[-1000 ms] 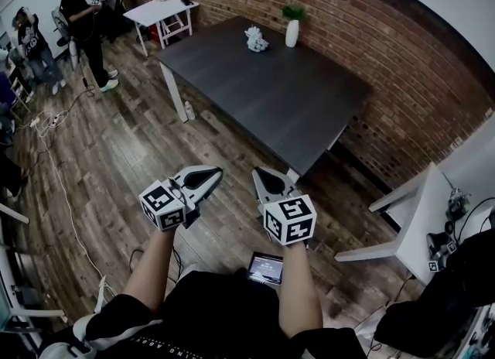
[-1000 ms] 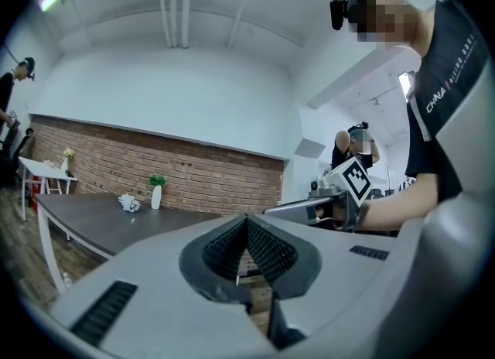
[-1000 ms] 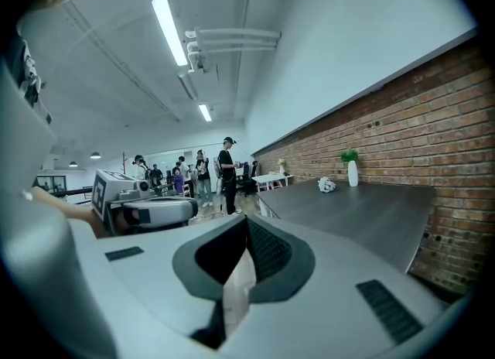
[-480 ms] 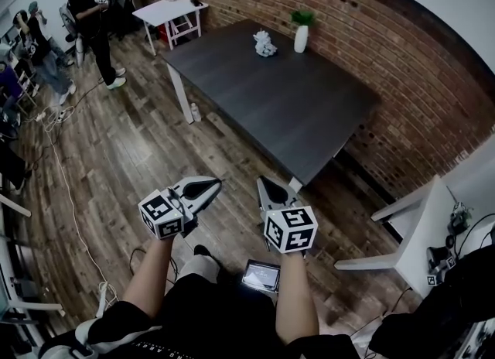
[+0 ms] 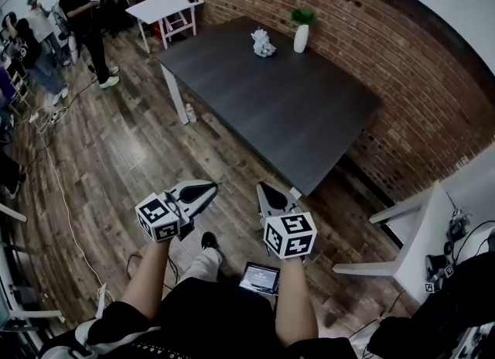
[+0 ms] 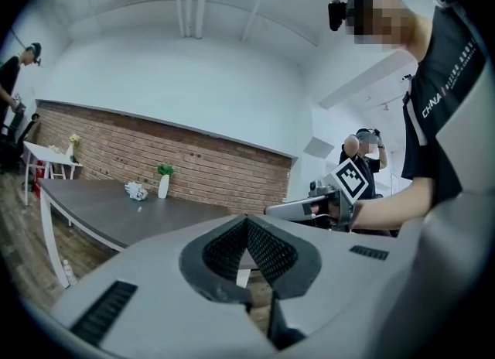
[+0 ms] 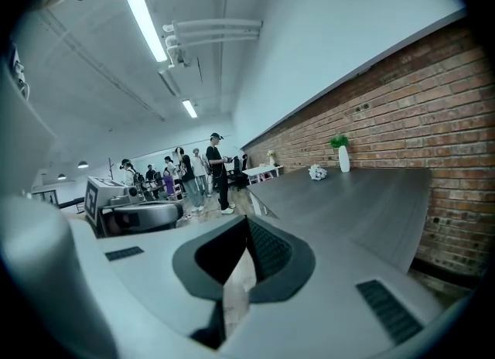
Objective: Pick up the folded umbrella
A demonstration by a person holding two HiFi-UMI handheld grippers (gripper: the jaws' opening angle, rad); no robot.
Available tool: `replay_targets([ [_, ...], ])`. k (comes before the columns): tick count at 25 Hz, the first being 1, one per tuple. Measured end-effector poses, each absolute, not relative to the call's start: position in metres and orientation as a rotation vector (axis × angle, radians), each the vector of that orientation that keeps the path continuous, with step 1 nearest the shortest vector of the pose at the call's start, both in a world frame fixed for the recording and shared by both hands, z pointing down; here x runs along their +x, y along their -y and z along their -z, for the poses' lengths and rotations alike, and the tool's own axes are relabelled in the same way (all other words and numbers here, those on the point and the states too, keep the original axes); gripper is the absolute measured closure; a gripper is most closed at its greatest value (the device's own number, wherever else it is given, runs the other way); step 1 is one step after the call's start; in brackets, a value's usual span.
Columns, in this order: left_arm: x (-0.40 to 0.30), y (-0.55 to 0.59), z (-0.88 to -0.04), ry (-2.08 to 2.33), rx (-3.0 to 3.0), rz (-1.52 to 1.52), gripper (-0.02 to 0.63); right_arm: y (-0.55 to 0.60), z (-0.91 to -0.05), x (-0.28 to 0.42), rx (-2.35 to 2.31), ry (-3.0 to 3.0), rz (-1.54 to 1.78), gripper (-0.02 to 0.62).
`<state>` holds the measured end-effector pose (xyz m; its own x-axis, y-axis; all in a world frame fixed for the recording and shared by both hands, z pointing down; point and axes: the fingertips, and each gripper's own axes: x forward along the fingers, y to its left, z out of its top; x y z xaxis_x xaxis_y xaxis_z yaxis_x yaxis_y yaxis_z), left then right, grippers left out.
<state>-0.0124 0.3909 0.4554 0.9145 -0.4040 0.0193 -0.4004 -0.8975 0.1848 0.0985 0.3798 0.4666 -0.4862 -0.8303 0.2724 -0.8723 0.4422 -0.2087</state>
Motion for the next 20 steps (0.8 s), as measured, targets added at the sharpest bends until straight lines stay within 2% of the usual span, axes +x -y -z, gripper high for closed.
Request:
replay_targets([
  [15,-0.043,-0.254,-0.454,0.507,2.922,-0.017,0.604,-0.246,-0.452,0.071,1.566,2.490,-0.421,0.584],
  [20,-0.058,-0.229,-0.446,0.393,2.913,0.062,0.604,-0.210,-0.448,0.053,1.590,2.482,-0.427,0.584],
])
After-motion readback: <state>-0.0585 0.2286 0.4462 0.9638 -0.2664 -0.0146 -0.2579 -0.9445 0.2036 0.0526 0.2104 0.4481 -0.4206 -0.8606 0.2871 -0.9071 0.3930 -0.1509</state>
